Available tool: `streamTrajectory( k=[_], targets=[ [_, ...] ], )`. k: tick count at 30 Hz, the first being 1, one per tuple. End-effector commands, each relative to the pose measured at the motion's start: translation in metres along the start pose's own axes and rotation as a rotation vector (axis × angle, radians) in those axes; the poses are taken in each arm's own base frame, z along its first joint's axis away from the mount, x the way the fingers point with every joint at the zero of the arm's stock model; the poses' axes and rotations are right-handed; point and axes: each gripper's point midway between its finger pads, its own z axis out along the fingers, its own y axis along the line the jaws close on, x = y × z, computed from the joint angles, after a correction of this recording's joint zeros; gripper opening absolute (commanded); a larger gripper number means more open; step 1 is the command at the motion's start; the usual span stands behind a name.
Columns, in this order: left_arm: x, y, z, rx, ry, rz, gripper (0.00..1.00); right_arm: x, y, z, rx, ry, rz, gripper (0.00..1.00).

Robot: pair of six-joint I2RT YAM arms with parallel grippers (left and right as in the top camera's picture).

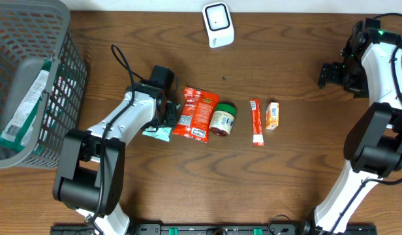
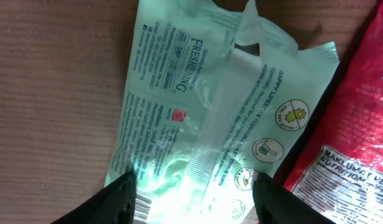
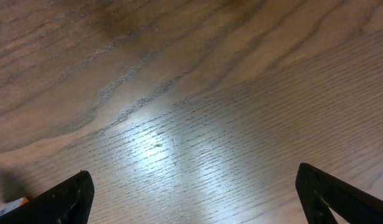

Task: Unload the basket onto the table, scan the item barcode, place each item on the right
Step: 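Lay the wipes pack left of the red pouch and release it, then move the left gripper back into the grey basket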

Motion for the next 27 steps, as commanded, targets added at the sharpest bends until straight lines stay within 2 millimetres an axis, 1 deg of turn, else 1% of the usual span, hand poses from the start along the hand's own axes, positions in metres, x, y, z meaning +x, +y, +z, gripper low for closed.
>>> streamTrajectory(
  k=[1, 2, 4, 5, 6, 7, 8, 9, 10, 12, 13, 16, 17, 19, 20, 21, 22, 23, 24, 25, 26, 27],
  targets=[
    [-0.017, -0.003, -0.022, 0.013, -0.059, 0.008, 0.64, -0.006, -0.003, -0.015, 0.004, -0.043, 0.018, 0.99],
    [-0.023, -0.004, -0.032, 0.021, -0.084, 0.007, 0.65, -0.006, -0.003, -0.015, 0.004, -0.043, 0.018, 0.99],
    [-0.038, -0.007, -0.058, 0.034, -0.146, 0.020, 0.67, -0.006, -0.003, -0.015, 0.004, -0.043, 0.018, 0.99],
    [-0.049, -0.007, -0.086, 0.038, -0.205, 0.045, 0.68, -0.006, -0.003, -0.015, 0.004, -0.043, 0.018, 0.99],
    [-0.063, 0.002, -0.124, 0.012, -0.289, 0.030, 0.70, -0.006, -0.003, -0.015, 0.004, -0.043, 0.018, 0.99],
    [-0.071, 0.010, -0.146, -0.011, -0.340, 0.012, 0.73, -0.006, -0.003, -0.015, 0.004, -0.043, 0.018, 0.99],
    [-0.078, 0.023, -0.171, -0.043, -0.397, -0.015, 0.74, -0.006, -0.003, -0.015, 0.004, -0.043, 0.018, 0.99],
    [-0.084, 0.035, -0.191, -0.071, -0.444, -0.041, 0.75, -0.006, -0.003, -0.015, 0.004, -0.043, 0.018, 0.99],
    [-0.090, 0.051, -0.215, -0.109, -0.501, -0.079, 0.75, -0.006, -0.003, -0.015, 0.004, -0.043, 0.018, 0.99],
    [-0.097, 0.080, -0.254, -0.160, -0.599, -0.150, 0.80, -0.006, -0.003, -0.015, 0.004, -0.043, 0.018, 0.99],
    [-0.101, 0.097, -0.275, -0.177, -0.652, -0.182, 0.81, -0.006, -0.003, -0.015, 0.004, -0.043, 0.018, 0.99],
    [-0.103, 0.147, -0.316, -0.226, -0.759, -0.293, 0.81, -0.006, -0.003, -0.015, 0.004, -0.043, 0.018, 0.99],
    [-0.102, 0.171, -0.328, -0.254, -0.790, -0.350, 0.82, -0.006, -0.003, -0.015, 0.004, -0.043, 0.018, 0.99],
    [-0.097, 0.211, -0.339, -0.308, -0.825, -0.439, 0.82, -0.006, -0.003, -0.015, 0.004, -0.043, 0.018, 0.99],
    [-0.093, 0.235, -0.344, -0.341, -0.839, -0.495, 0.82, -0.006, -0.003, -0.015, 0.004, -0.043, 0.018, 0.99],
    [-0.088, 0.258, -0.345, -0.374, -0.841, -0.548, 0.82, -0.006, -0.003, -0.015, 0.004, -0.043, 0.018, 0.99],
    [-0.083, 0.275, -0.345, -0.398, -0.840, -0.588, 0.82, -0.006, -0.003, -0.015, 0.004, -0.043, 0.018, 0.99],
    [-0.077, 0.295, -0.344, -0.424, -0.832, -0.632, 0.82, -0.006, -0.003, -0.015, 0.004, -0.043, 0.018, 0.99],
    [-0.072, 0.310, -0.341, -0.440, -0.818, -0.664, 0.82, -0.006, -0.003, -0.015, 0.004, -0.043, 0.018, 0.99],
    [-0.067, 0.324, -0.335, -0.452, -0.800, -0.692, 0.84, -0.006, -0.003, -0.015, 0.004, -0.043, 0.018, 0.99],
    [-0.062, 0.338, -0.327, -0.462, -0.771, -0.720, 0.87, -0.006, -0.003, -0.015, 0.004, -0.043, 0.018, 0.99],
    [-0.060, 0.346, -0.318, -0.460, -0.741, -0.725, 0.89, -0.006, -0.003, -0.015, 0.004, -0.043, 0.018, 0.99]
  ],
)
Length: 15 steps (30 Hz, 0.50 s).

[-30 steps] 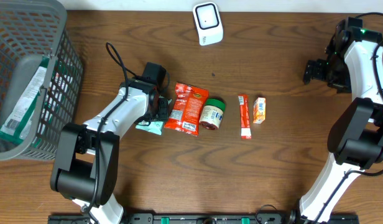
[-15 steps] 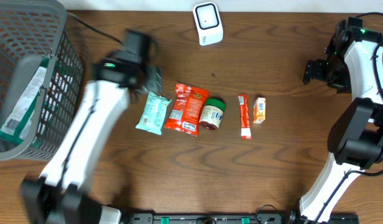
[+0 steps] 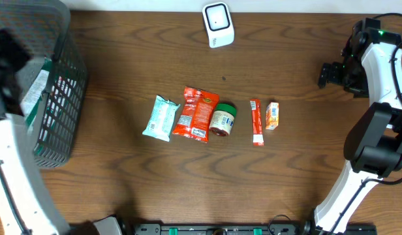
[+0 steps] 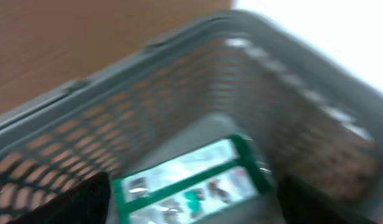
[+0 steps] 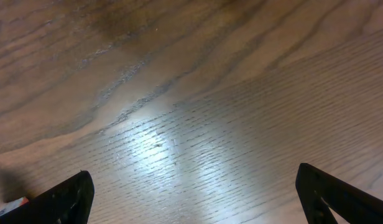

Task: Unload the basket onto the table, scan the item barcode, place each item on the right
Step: 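Move the left gripper back into the grey basket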

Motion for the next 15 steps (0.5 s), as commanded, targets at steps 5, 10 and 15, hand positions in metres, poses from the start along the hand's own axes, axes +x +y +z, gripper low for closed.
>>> streamTrajectory(
  k=[5, 10, 15],
  targets=[
    [0.052, 0.042, 0.084, -0.058, 0.250, 0.108, 0.97, -0.006, -0.003, -0.015, 0.004, -0.043, 0.018, 0.99],
    [0.117, 0.019, 0.133, 0.089, 0.481, 0.211, 0.98, -0.006, -0.003, -0.015, 0.004, -0.043, 0.018, 0.99],
    [0.177, 0.009, 0.169, 0.131, 0.659, 0.304, 0.98, -0.006, -0.003, -0.015, 0.004, -0.043, 0.018, 0.99]
  ],
)
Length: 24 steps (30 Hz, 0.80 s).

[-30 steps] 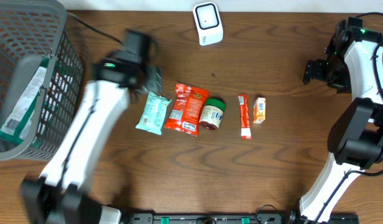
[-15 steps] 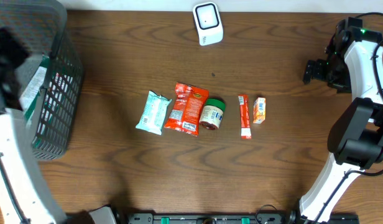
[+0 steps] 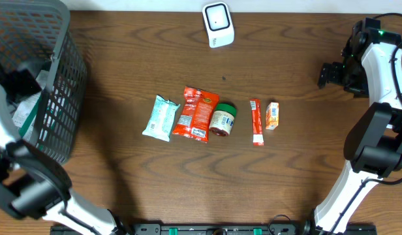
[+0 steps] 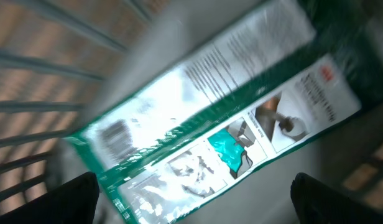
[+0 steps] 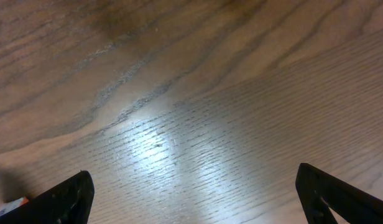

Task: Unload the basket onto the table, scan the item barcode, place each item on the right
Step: 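Move the left gripper back into the grey basket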

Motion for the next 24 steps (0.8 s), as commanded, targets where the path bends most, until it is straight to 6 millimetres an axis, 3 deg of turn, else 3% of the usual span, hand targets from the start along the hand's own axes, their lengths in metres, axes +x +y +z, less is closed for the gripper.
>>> streamTrajectory(
  k=[1, 6, 16, 24],
  targets=[
    [0.015, -0.018, 0.032, 0.060, 0.087, 0.136, 0.98, -0.006, -0.003, -0.015, 0.004, -0.042, 0.018, 0.99],
    [0.029, -0.031, 0.064, 0.075, 0.162, 0.203, 0.98, -0.006, -0.003, -0.015, 0.004, -0.043, 0.018, 0.99],
    [0.053, -0.047, 0.092, 0.093, 0.247, 0.266, 0.98, -0.006, -0.003, -0.015, 0.004, -0.043, 0.018, 0.99],
    [0.069, -0.040, 0.118, 0.036, 0.306, 0.266, 0.95, -0.006, -0.003, -0.015, 0.004, -0.042, 0.018, 0.99]
  ],
)
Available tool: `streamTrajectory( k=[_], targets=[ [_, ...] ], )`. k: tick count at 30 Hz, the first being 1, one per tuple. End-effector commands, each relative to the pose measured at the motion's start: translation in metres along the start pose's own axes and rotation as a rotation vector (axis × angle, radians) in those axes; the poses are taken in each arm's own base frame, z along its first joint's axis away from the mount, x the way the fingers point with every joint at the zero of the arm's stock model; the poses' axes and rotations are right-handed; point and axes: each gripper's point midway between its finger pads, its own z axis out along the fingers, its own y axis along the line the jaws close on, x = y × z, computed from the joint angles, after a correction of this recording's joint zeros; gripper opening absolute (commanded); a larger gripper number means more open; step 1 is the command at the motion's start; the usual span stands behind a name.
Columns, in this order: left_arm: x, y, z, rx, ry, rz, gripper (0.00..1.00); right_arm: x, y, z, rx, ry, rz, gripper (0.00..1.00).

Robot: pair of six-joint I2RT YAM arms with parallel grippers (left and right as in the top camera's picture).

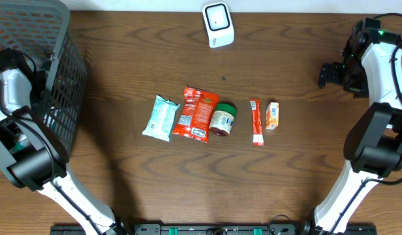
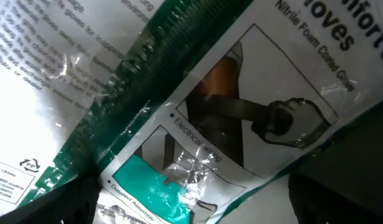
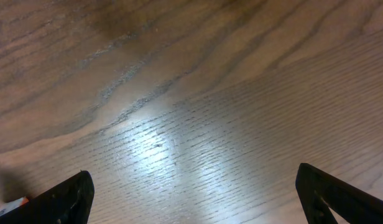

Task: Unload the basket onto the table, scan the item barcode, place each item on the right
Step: 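Move the left gripper back into the grey basket, then grasp the green-and-white nitrile gloves pack with the left gripper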

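A glove package point(image 2: 198, 106), clear plastic with a green-and-white card, lies on the floor of the grey basket point(image 1: 54, 29) and fills the left wrist view. My left gripper point(image 2: 191, 211) is open just above it, with its dark fingertips point(image 2: 45, 202) at the frame's lower corners and the package between them. In the overhead view the left arm point(image 1: 10, 78) reaches down into the basket. The white scanner point(image 1: 218, 25) stands at the table's far edge. My right gripper point(image 3: 191, 199) is open over bare wood at the far right point(image 1: 331, 73).
A row of items lies mid-table: a mint wipes pack point(image 1: 160, 118), a red snack bag point(image 1: 198, 113), a green-lidded jar point(image 1: 222, 119), a red stick pack point(image 1: 256, 121) and a small orange box point(image 1: 272, 115). The basket's mesh walls close in the left gripper.
My left gripper has come down closer to the glove package in the basket, which now fills its view. It is still open. The right arm has not moved.
My left gripper was open over the mint wipes pack on the table. Then it was above the basket, with the wipes pack left in place. Then it was inside the basket over the glove package, and now it is just above it.
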Motion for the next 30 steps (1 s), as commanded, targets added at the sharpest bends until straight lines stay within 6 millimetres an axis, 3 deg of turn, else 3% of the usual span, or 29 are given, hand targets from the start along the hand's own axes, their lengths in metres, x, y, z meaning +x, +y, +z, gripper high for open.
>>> streamTrajectory(
  k=[1, 5, 10, 12, 14, 17, 21, 25, 26, 27, 30],
  targets=[
    [0.015, 0.003, 0.027, -0.028, 0.077, -0.001, 0.91, -0.006, -0.003, -0.015, 0.004, -0.044, 0.018, 0.99],
    [0.021, 0.001, 0.042, -0.024, 0.110, -0.022, 0.59, -0.006, -0.003, -0.015, 0.004, -0.044, 0.018, 0.99],
    [0.025, 0.000, 0.049, -0.020, 0.131, -0.020, 0.32, -0.006, -0.003, -0.015, 0.004, -0.044, 0.018, 0.99],
    [0.025, 0.000, 0.049, -0.020, 0.129, -0.020, 0.15, -0.006, -0.003, -0.015, 0.004, -0.044, 0.018, 0.99],
    [0.023, 0.000, 0.047, -0.021, 0.124, -0.021, 0.08, -0.006, -0.003, -0.015, 0.004, -0.043, 0.018, 0.99],
    [0.015, 0.003, 0.035, -0.027, 0.098, -0.041, 0.07, -0.006, -0.003, -0.015, 0.004, -0.043, 0.018, 0.99],
    [-0.009, 0.009, -0.009, -0.045, -0.015, -0.108, 0.07, -0.006, -0.003, -0.015, 0.004, -0.043, 0.017, 0.99],
    [-0.035, 0.018, -0.077, -0.065, -0.209, -0.178, 0.07, -0.006, -0.003, -0.015, 0.004, -0.043, 0.017, 0.99],
    [-0.041, 0.020, -0.099, -0.072, -0.272, -0.189, 0.07, -0.006, -0.003, -0.015, 0.004, -0.043, 0.017, 0.99],
    [-0.048, 0.029, -0.140, -0.107, -0.380, -0.222, 0.08, -0.006, -0.003, -0.015, 0.004, -0.044, 0.017, 0.99],
    [-0.050, 0.040, -0.205, -0.157, -0.550, -0.261, 0.07, -0.006, -0.003, -0.015, 0.004, -0.043, 0.017, 0.99]
  ],
)
